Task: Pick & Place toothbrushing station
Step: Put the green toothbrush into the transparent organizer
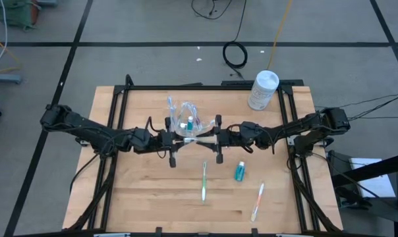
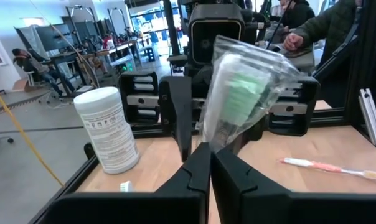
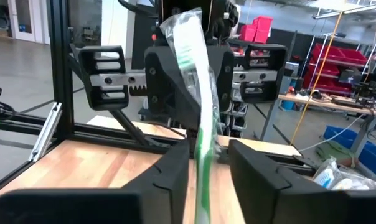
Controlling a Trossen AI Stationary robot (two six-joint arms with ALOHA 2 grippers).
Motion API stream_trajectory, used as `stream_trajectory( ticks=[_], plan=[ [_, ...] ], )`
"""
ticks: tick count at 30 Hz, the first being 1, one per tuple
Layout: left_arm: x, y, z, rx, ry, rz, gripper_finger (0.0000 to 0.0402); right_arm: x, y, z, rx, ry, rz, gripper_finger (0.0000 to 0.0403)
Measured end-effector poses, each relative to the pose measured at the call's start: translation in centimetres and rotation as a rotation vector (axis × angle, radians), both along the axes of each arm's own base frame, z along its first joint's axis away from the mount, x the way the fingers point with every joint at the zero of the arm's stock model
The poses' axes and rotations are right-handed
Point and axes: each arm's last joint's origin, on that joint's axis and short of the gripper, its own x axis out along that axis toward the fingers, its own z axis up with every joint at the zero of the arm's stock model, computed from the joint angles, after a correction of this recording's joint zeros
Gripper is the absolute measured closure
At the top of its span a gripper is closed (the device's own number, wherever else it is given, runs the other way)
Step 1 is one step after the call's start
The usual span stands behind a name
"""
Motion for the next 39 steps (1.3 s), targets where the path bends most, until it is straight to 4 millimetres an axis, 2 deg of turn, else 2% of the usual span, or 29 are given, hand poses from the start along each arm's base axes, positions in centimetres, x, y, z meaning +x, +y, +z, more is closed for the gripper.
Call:
stream_trajectory(
  ticks=[5,11,17,26,39],
  plan=[
    [0.0,0.0,-0.3,0.004,0.035,0.001,0.0397,0.0,0.0,0.2,0.002,-0.019,0.0,0.0259],
    [0.0,0.0,-0.6,-0.016,0.054,0.003,0.0392,0.0,0.0,0.3,0.002,-0.026,0.0,0.0246],
    [0.0,0.4,-0.6,-0.065,0.046,0.014,0.0394,-0.1,0.0,0.8,0.06,-0.075,0.01,0.0246],
    [0.7,1.3,-1.1,-0.114,0.044,0.03,0.0393,0.0,0.0,0.7,0.058,-0.079,0.01,0.0246],
    [1.4,1.3,-1.4,-0.129,0.022,-0.022,0.0398,2.0,-0.7,-0.5,0.081,-0.073,-0.002,0.0267]
  ],
)
